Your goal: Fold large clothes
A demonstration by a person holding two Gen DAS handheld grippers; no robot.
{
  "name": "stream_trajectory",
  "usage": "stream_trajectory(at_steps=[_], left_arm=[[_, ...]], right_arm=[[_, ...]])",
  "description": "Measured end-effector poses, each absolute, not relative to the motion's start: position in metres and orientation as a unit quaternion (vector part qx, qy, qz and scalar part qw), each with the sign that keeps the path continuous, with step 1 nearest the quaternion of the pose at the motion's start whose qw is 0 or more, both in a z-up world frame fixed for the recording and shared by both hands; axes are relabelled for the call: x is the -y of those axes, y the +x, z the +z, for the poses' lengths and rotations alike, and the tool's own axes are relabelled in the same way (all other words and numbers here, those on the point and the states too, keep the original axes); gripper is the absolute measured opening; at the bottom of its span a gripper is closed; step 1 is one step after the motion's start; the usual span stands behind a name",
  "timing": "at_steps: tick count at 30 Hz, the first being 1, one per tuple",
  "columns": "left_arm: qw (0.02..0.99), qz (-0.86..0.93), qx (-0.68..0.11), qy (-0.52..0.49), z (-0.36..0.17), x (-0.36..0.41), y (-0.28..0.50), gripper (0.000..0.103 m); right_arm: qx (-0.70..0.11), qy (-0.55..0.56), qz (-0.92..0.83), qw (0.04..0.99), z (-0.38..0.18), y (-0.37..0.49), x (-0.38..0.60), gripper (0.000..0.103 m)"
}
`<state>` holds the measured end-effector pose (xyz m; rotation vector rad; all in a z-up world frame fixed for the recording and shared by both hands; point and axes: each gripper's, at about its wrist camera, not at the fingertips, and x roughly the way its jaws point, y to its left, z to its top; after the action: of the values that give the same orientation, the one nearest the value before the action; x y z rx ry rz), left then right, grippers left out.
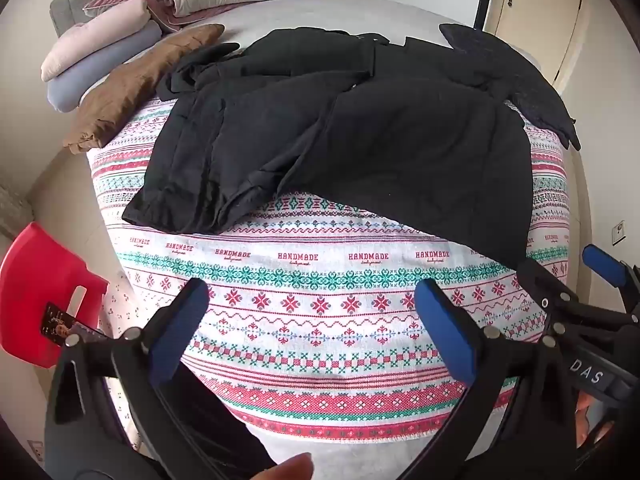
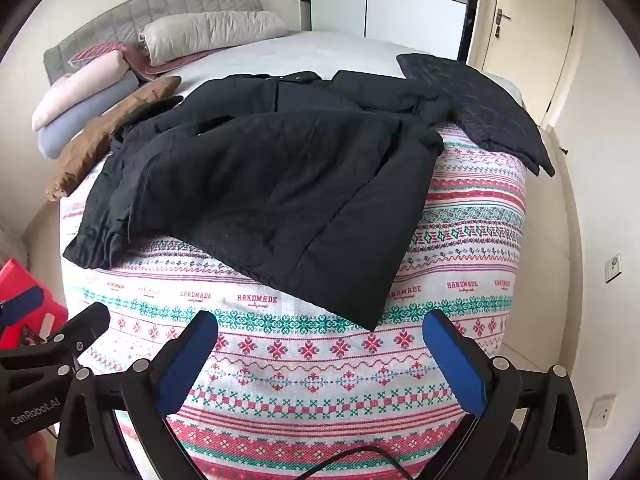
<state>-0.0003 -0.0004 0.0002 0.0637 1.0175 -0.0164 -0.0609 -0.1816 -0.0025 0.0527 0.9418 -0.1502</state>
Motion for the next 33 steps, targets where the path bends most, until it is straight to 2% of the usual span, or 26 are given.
stream_trajectory(at_steps=[33], left_arm=[[0.87, -0.02, -0.492, 0.013, -0.003, -0.01, 0.004, 0.102]], right_arm=[[-0.453, 0.012, -0.066, 0.889, -0.003, -0.057, 0.174, 0.103]])
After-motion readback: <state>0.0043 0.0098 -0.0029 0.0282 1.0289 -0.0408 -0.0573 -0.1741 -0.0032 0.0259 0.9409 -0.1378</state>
